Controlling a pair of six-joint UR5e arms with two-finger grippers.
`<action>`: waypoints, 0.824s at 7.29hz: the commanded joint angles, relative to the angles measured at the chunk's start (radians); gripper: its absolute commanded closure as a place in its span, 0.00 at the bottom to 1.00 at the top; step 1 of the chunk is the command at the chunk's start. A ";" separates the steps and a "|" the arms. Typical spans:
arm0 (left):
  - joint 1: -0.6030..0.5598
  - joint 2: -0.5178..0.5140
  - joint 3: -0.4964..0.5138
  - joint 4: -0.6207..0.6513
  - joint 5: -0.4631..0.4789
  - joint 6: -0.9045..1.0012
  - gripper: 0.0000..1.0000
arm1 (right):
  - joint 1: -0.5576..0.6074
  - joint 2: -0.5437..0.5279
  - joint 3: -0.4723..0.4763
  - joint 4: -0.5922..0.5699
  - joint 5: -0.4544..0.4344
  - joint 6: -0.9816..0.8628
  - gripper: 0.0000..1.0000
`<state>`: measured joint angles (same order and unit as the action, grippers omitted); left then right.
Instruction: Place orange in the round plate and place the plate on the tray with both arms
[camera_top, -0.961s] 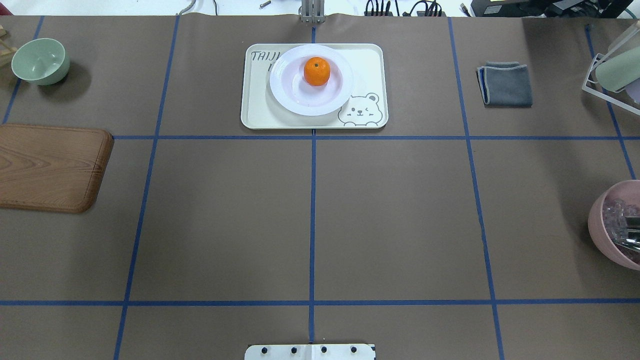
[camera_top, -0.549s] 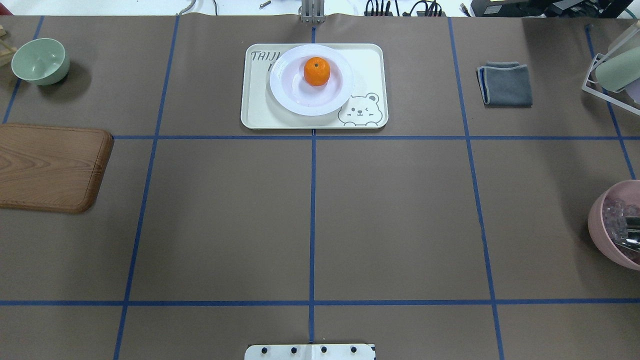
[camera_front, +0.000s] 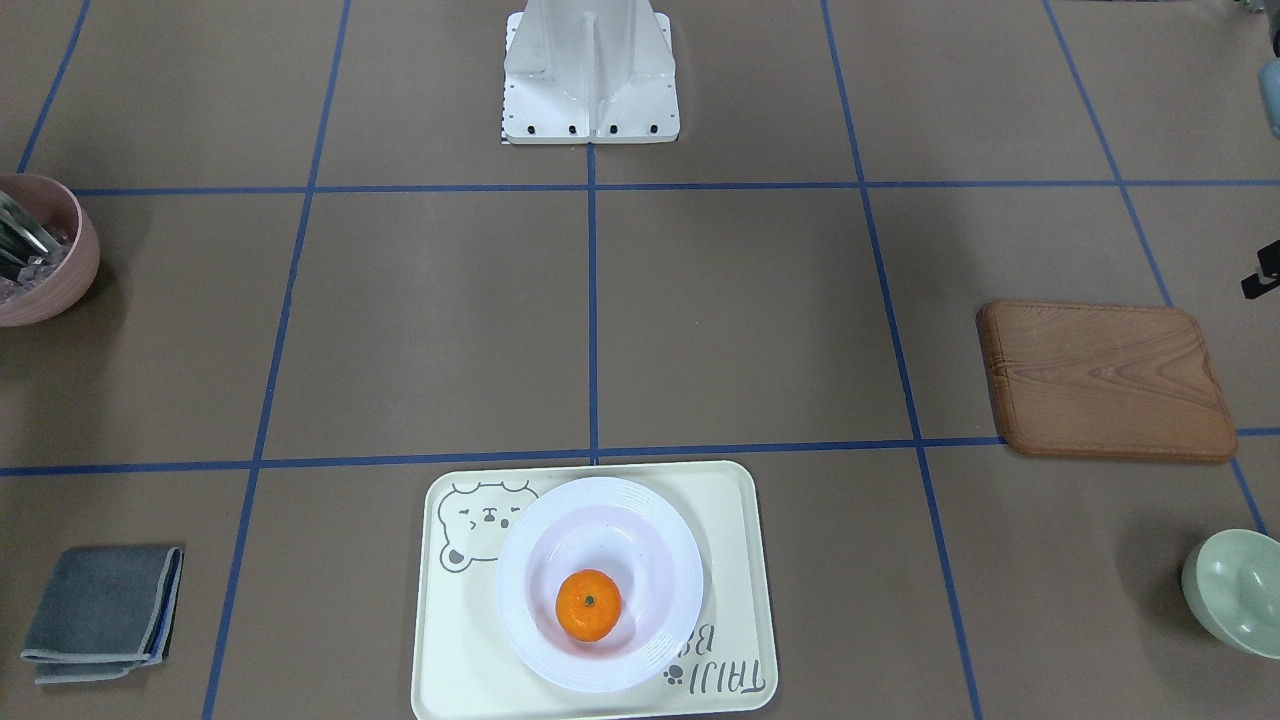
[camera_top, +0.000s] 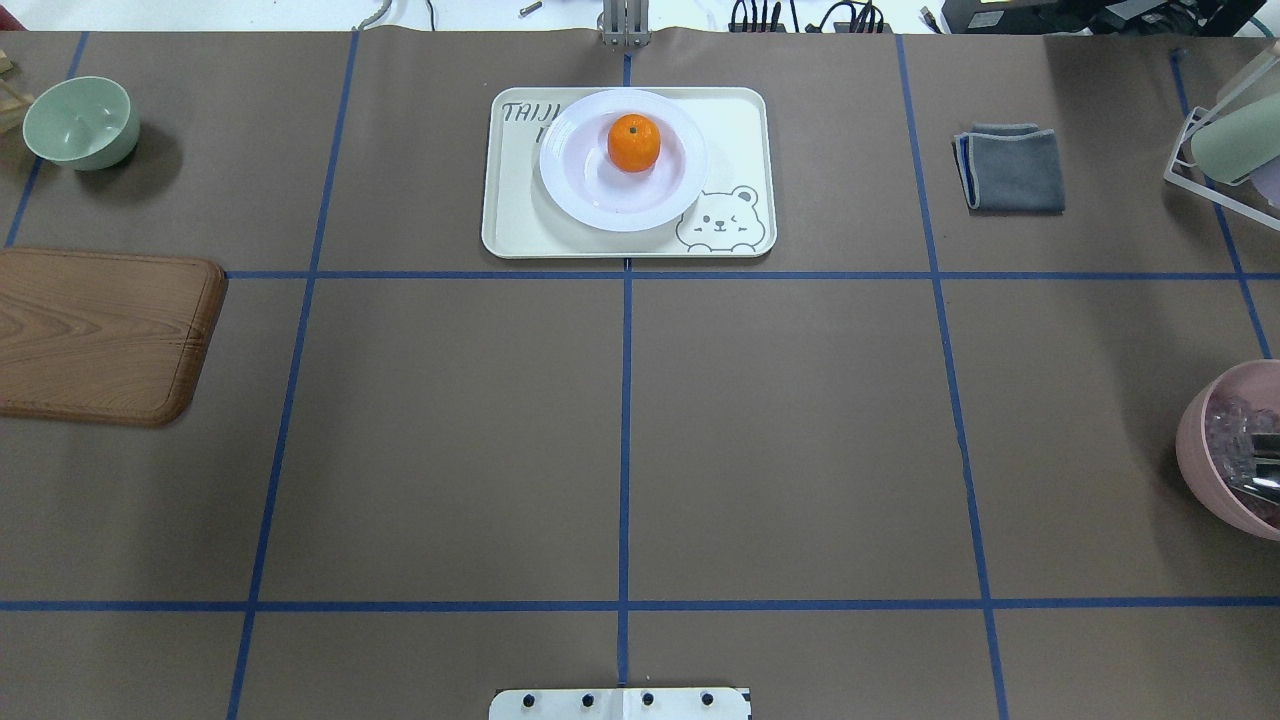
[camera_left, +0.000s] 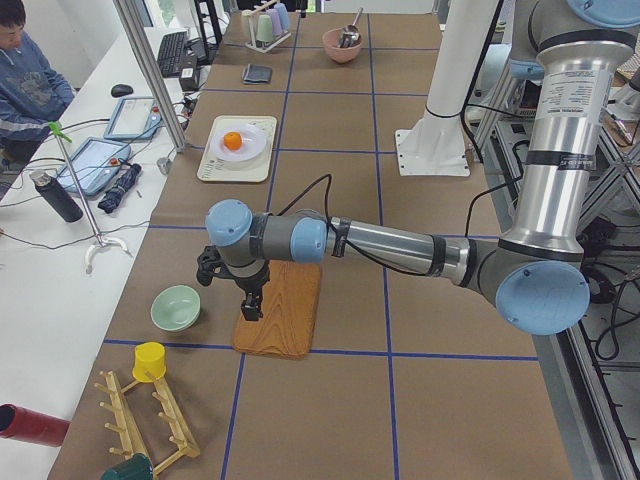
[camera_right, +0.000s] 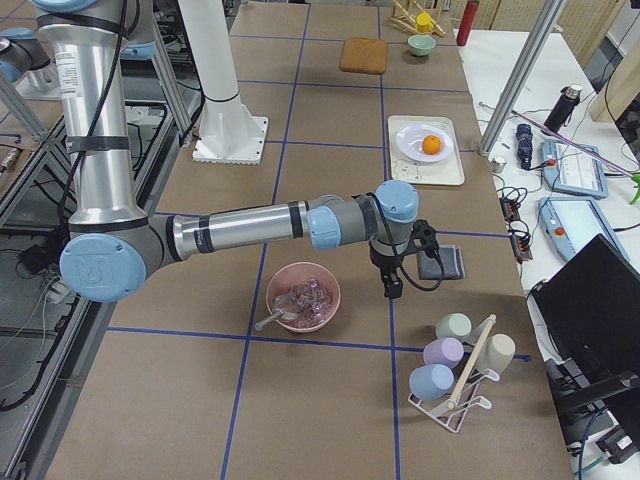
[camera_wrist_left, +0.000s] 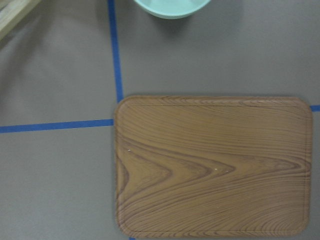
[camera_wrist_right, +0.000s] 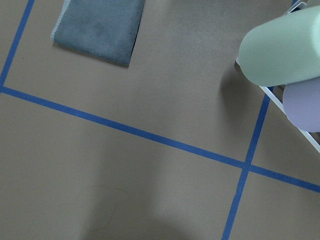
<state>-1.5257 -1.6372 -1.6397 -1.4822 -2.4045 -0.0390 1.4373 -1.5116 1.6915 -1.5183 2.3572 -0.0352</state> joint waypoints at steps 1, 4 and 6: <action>-0.008 0.028 -0.012 -0.020 0.001 -0.004 0.02 | -0.001 -0.010 0.008 0.001 -0.001 0.014 0.00; -0.008 0.075 -0.061 -0.021 0.002 -0.003 0.02 | -0.026 -0.002 0.007 0.001 -0.071 0.066 0.00; -0.007 0.066 -0.072 -0.016 0.037 0.016 0.02 | -0.063 -0.006 0.007 -0.002 -0.113 0.045 0.00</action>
<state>-1.5338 -1.5697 -1.7023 -1.5008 -2.3898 -0.0337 1.3956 -1.5164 1.6980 -1.5184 2.2673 0.0195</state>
